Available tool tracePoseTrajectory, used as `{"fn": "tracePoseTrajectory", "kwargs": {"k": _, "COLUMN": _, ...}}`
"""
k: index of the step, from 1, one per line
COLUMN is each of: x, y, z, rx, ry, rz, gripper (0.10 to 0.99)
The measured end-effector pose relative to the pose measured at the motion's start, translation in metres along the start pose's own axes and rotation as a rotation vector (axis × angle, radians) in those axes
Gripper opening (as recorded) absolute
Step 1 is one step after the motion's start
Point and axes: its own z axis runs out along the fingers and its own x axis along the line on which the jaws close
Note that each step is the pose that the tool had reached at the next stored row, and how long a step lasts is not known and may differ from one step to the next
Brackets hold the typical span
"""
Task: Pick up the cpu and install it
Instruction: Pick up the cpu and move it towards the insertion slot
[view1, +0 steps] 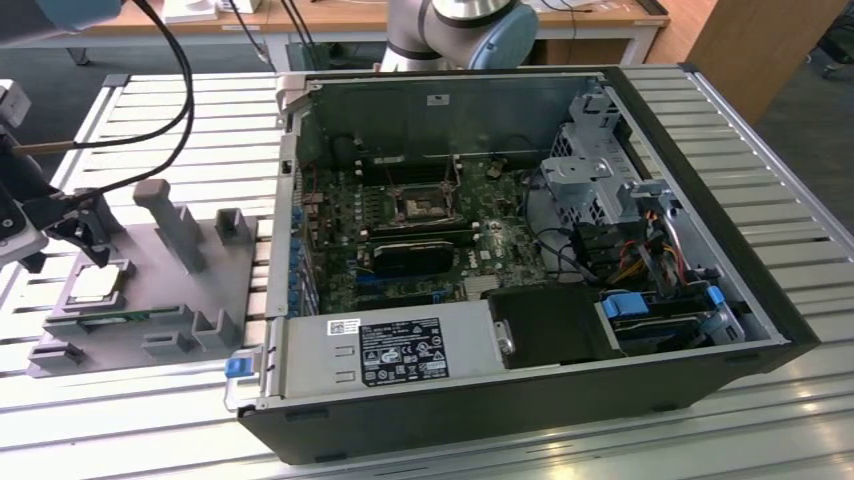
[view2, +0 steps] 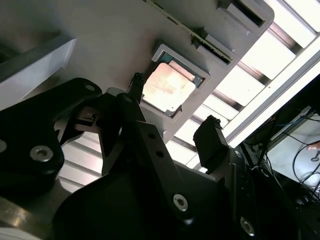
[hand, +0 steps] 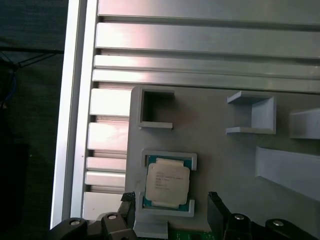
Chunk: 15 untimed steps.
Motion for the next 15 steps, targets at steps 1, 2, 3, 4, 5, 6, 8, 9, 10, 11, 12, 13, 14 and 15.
{"fn": "tracePoseTrajectory", "kwargs": {"k": 1, "x": 0.0, "y": 0.0, "z": 0.0001, "rx": 0.0, "ry": 0.0002, "rz": 0.0, "gripper": 0.682}}
{"fn": "tracePoseTrajectory", "kwargs": {"k": 2, "x": 0.0, "y": -0.0001, "z": 0.0001, "rx": 0.0, "ry": 0.0003, "rz": 0.0, "gripper": 0.682}}
{"fn": "tracePoseTrajectory", "kwargs": {"k": 3, "x": 0.0, "y": -0.0001, "z": 0.0003, "rx": 0.0, "ry": 0.0003, "rz": 0.0, "gripper": 0.682}}
{"fn": "tracePoseTrajectory", "kwargs": {"k": 4, "x": 0.0, "y": -0.0001, "z": 0.0005, "rx": 0.0, "ry": 0.0001, "rz": 0.0, "gripper": 0.682}}
{"fn": "tracePoseTrajectory", "kwargs": {"k": 5, "x": -0.0001, "y": -0.0002, "z": 0.0006, "rx": 0.0, "ry": 0.0001, "rz": 0.0, "gripper": 0.682}}
{"fn": "tracePoseTrajectory", "kwargs": {"k": 6, "x": -0.0001, "y": -0.0002, "z": 0.0008, "rx": 0.0, "ry": 0.0001, "rz": 0.0, "gripper": 0.682}}
{"fn": "tracePoseTrajectory", "kwargs": {"k": 8, "x": -0.0001, "y": -0.0002, "z": 0.0016, "rx": 0.0, "ry": -0.0001, "rz": 0.0, "gripper": 0.682}}
{"fn": "tracePoseTrajectory", "kwargs": {"k": 9, "x": -0.0001, "y": -0.0002, "z": 0.0021, "rx": 0.0, "ry": -0.0001, "rz": 0.0, "gripper": 0.682}}
{"fn": "tracePoseTrajectory", "kwargs": {"k": 10, "x": -0.0001, "y": -0.0003, "z": 0.0024, "rx": 0.0, "ry": 0.0, "rz": 0.001, "gripper": 0.682}}
{"fn": "tracePoseTrajectory", "kwargs": {"k": 11, "x": -0.0001, "y": -0.0003, "z": 0.0028, "rx": 0.0, "ry": 0.0001, "rz": 0.001, "gripper": 0.682}}
{"fn": "tracePoseTrajectory", "kwargs": {"k": 12, "x": -0.0001, "y": -0.0003, "z": 0.0033, "rx": 0.0, "ry": 0.0, "rz": 0.001, "gripper": 0.682}}
{"fn": "tracePoseTrajectory", "kwargs": {"k": 13, "x": -0.0002, "y": -0.0004, "z": 0.0039, "rx": 0.0, "ry": -0.0001, "rz": 0.001, "gripper": 0.682}}
{"fn": "tracePoseTrajectory", "kwargs": {"k": 14, "x": -0.0002, "y": -0.0004, "z": 0.0044, "rx": 0.0, "ry": -0.0001, "rz": 0.001, "gripper": 0.682}}
{"fn": "tracePoseTrajectory", "kwargs": {"k": 15, "x": -0.0002, "y": -0.0004, "z": 0.0051, "rx": 0.0, "ry": -0.0002, "rz": 0.001, "gripper": 0.682}}
